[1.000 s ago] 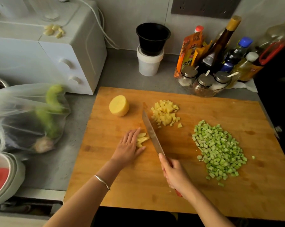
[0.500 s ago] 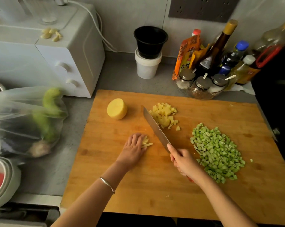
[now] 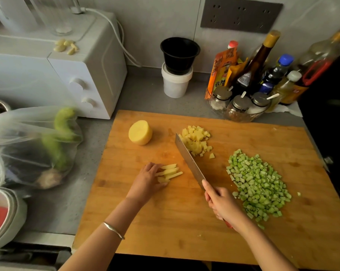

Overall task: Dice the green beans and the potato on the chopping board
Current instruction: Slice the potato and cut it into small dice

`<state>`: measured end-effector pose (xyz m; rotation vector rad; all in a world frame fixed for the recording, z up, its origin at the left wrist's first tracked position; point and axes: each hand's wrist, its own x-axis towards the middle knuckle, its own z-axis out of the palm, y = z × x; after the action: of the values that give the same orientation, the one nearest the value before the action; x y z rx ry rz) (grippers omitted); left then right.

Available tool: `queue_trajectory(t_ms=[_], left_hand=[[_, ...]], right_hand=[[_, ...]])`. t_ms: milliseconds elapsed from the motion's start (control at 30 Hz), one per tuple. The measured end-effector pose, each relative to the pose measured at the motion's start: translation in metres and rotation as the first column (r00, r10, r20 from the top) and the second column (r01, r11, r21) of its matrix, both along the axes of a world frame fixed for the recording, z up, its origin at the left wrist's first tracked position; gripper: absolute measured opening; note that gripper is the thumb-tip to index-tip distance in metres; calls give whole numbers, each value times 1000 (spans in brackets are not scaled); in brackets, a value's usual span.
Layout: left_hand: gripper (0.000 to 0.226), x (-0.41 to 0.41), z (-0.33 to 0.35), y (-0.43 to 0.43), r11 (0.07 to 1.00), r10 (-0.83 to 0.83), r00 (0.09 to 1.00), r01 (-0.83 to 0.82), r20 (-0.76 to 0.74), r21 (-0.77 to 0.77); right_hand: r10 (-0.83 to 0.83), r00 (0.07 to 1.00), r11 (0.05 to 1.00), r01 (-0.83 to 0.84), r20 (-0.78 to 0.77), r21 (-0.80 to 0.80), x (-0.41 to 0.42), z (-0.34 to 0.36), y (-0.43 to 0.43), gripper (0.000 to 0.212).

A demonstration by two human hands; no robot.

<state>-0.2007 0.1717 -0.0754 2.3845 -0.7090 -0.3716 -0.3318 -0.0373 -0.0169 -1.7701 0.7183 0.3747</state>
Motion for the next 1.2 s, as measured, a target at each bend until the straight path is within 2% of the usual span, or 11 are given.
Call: queue_trajectory(t_ms=[100, 333, 433, 533, 633, 967, 1067, 1200], left_hand=[[54, -2, 2, -6, 999, 17, 999, -18, -50, -36], [40, -6, 6, -27, 998, -5, 1000, 5, -6, -66], [52, -4, 5, -25, 1000, -30, 999, 30, 28, -3], [62, -2, 5, -8, 998, 45, 999, -46, 20, 50], [54, -5, 8, 0, 999, 30, 997, -31, -70, -8], [43, -19, 4, -18, 984, 65, 982, -93, -176, -153], [47, -23, 4, -22, 987, 40, 989, -62, -144, -150], [45, -28, 4, -19, 970, 95, 992, -111, -86, -215]], right_hand=[[1, 1000, 1000, -1, -2, 0, -1, 1, 1, 49], [17, 1000, 1000, -17, -9, 14, -4, 3, 6, 48], [17, 1000, 1000, -16, -18, 23, -5, 4, 7, 48], [25, 999, 999, -24, -24, 22, -5, 5, 7, 48], [26, 999, 999, -25, -24, 24, -4, 6, 7, 48], [32, 999, 999, -32, -25, 10, -4, 7, 11, 48], [39, 999, 999, -39, -29, 7, -4, 6, 11, 48], [44, 999, 999, -44, -31, 1, -4, 5, 9, 49]])
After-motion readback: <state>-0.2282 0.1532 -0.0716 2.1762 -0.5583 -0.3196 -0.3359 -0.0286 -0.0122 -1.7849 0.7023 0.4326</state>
